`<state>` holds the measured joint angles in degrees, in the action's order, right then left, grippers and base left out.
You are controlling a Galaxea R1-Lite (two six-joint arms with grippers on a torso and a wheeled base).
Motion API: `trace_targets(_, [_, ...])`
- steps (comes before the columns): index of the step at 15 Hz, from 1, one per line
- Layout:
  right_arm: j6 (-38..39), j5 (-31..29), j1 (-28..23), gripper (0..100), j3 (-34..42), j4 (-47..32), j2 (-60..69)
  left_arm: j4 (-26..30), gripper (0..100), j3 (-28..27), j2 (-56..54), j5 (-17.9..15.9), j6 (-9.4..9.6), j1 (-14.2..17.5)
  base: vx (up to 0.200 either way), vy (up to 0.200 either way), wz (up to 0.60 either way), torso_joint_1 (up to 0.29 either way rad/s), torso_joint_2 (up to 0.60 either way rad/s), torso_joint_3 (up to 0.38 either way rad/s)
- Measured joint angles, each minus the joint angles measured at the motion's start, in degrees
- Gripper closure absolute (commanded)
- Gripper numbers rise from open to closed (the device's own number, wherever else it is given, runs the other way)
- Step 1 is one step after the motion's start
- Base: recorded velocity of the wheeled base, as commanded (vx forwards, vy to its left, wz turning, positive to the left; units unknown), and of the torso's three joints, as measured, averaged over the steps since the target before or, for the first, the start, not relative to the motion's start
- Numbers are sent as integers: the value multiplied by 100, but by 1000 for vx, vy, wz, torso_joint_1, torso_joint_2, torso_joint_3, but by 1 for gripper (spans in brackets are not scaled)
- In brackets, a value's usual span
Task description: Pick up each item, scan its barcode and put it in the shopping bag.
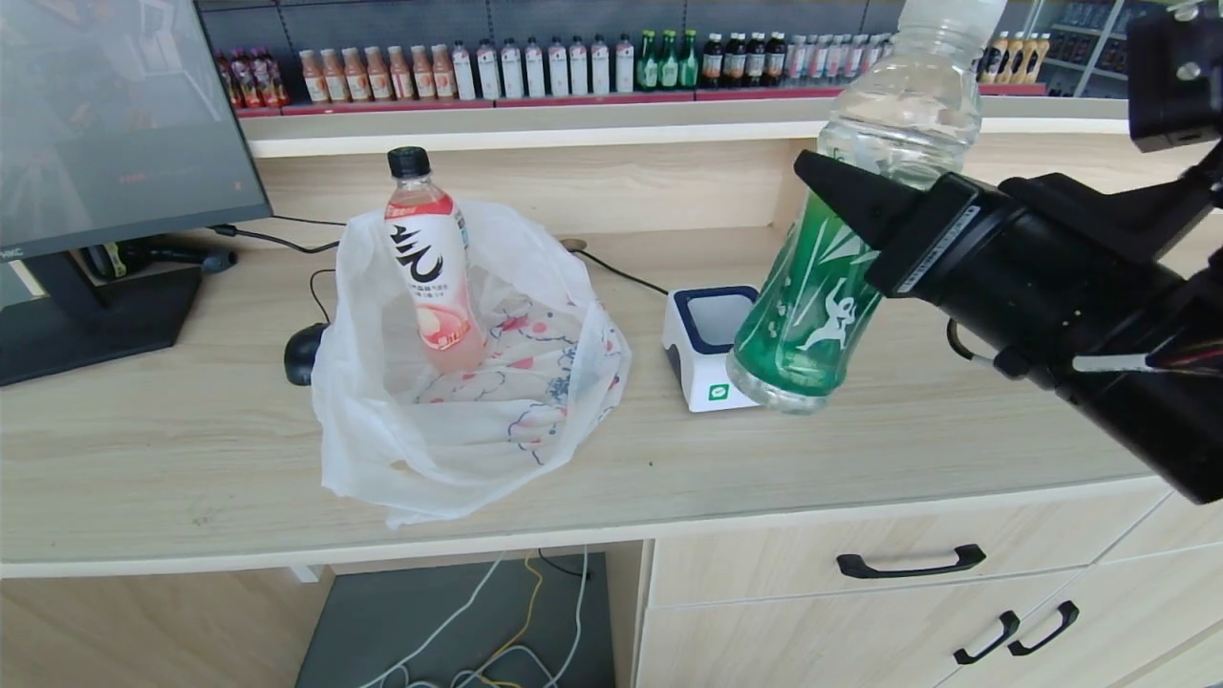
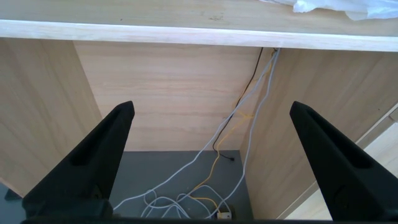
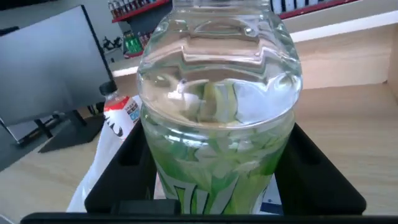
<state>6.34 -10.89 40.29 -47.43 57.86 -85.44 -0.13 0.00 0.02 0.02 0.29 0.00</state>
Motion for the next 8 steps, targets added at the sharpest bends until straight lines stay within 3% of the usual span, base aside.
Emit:
trace_targets(4, [-1373,235,67,100,406,290,333,-2,0,0,0,2,-2,0,0,0,0,0,0,0])
trace_targets(6, [-1808,677,48,100,653,1026,267,-2,0,0,0,2,-2,5,0,0,0,0,0,0])
trace_targets(8, [-1947,747,-35,100,957,1736,59,0,0,0,0,0,-2,2,0,0,0,0,0,0])
